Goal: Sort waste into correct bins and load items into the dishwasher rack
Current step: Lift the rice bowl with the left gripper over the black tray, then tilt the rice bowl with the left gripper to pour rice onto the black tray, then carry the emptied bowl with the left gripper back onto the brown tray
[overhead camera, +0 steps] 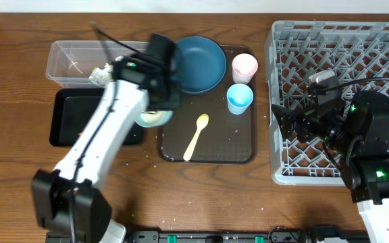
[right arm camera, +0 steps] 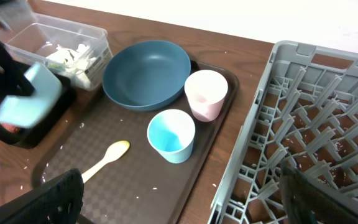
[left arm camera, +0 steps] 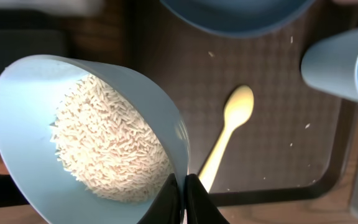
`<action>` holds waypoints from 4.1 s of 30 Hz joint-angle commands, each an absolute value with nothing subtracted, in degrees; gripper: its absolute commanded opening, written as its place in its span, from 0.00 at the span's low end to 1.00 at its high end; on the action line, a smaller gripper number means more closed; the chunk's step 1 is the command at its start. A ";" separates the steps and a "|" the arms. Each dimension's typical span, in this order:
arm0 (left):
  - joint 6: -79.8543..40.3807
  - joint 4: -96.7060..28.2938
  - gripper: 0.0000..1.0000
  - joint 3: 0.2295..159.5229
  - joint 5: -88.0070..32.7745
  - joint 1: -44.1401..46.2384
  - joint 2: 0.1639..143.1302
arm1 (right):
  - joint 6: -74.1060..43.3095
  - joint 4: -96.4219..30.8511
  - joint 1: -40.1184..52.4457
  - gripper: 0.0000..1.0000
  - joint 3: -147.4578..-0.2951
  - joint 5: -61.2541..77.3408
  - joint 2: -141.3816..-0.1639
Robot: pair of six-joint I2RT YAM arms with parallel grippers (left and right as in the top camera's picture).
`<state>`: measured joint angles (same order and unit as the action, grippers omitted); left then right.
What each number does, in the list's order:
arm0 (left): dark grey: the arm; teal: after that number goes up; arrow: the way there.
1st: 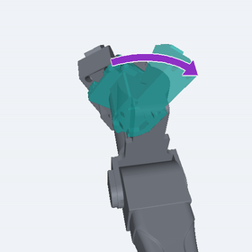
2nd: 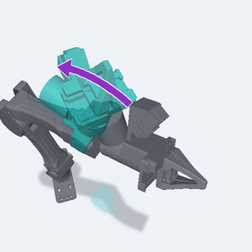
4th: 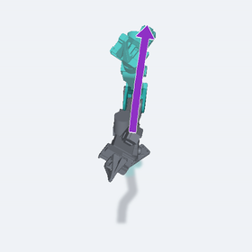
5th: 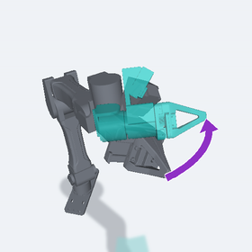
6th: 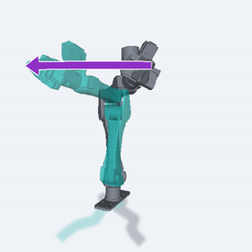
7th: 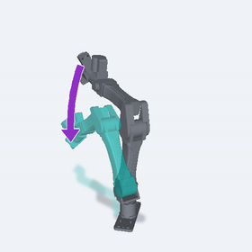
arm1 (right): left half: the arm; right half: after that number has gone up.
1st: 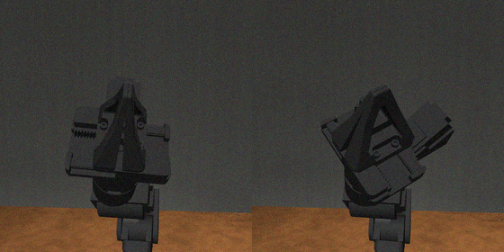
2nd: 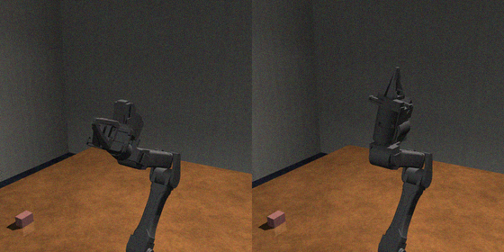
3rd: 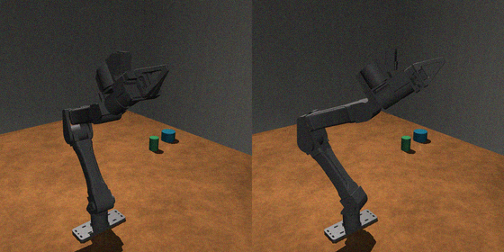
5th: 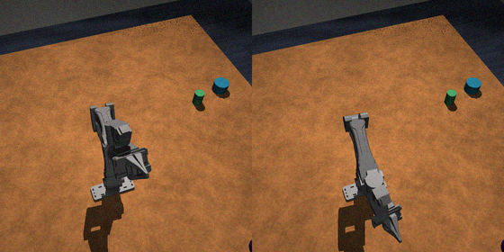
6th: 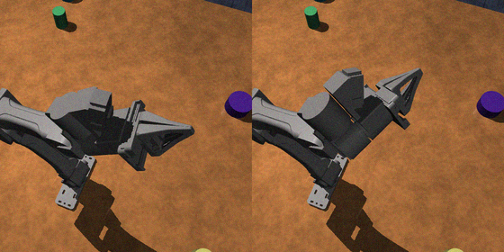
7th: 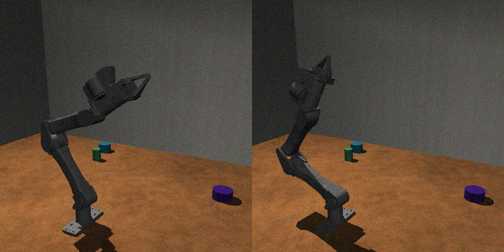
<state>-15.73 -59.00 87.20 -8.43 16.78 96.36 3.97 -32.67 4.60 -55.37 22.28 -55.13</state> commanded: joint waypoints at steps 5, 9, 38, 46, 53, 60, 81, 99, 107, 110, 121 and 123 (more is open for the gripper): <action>-8.12 -59.77 0.06 88.23 -22.65 2.92 96.57 | 3.31 -33.06 3.77 0.98 -56.55 22.48 -55.13; -5.48 -59.99 0.06 87.79 -29.61 -4.01 97.01 | 3.29 -33.08 3.77 0.98 -56.53 22.50 -55.13; 7.14 -60.62 0.06 79.13 -73.08 -27.64 107.87 | 3.31 -33.47 3.77 0.98 -56.53 22.48 -55.13; 7.29 -60.36 0.06 76.79 -77.73 -33.65 107.96 | 3.31 -33.47 3.77 0.98 -56.55 22.50 -55.13; 6.81 -59.35 0.06 76.79 -84.62 -36.27 108.92 | 3.29 -33.69 3.77 0.98 -56.55 22.52 -55.13; 5.67 -59.55 0.06 76.82 -90.15 -36.36 109.19 | 3.31 -34.09 3.77 0.98 -56.53 22.50 -55.13; 2.35 -60.66 0.06 76.82 -90.11 -36.64 109.19 | 3.31 -34.11 3.77 0.98 -56.55 22.50 -55.13; -0.84 -55.24 0.06 76.82 -89.30 -38.57 109.21 | 3.53 -34.06 3.77 0.98 -56.53 22.48 -55.13; 2.52 -60.03 0.06 76.82 -85.93 -38.15 108.36 | 3.53 -33.61 3.77 0.99 -56.53 22.48 -55.13; 1.89 -61.19 0.06 76.82 -88.23 -38.30 108.25 | 3.51 -33.21 3.77 0.99 -56.55 22.50 -55.13; 4.49 -61.30 0.06 76.82 -88.99 -35.05 106.61 | 3.49 -33.19 3.77 0.99 -56.55 22.52 -55.13; 4.73 -61.23 0.06 76.84 -86.46 -32.99 104.62 | 3.49 -33.15 3.77 0.99 -56.55 22.52 -55.13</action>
<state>2.28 -61.10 76.95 -87.92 -35.81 108.33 3.97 -33.32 4.60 -55.37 22.28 -55.13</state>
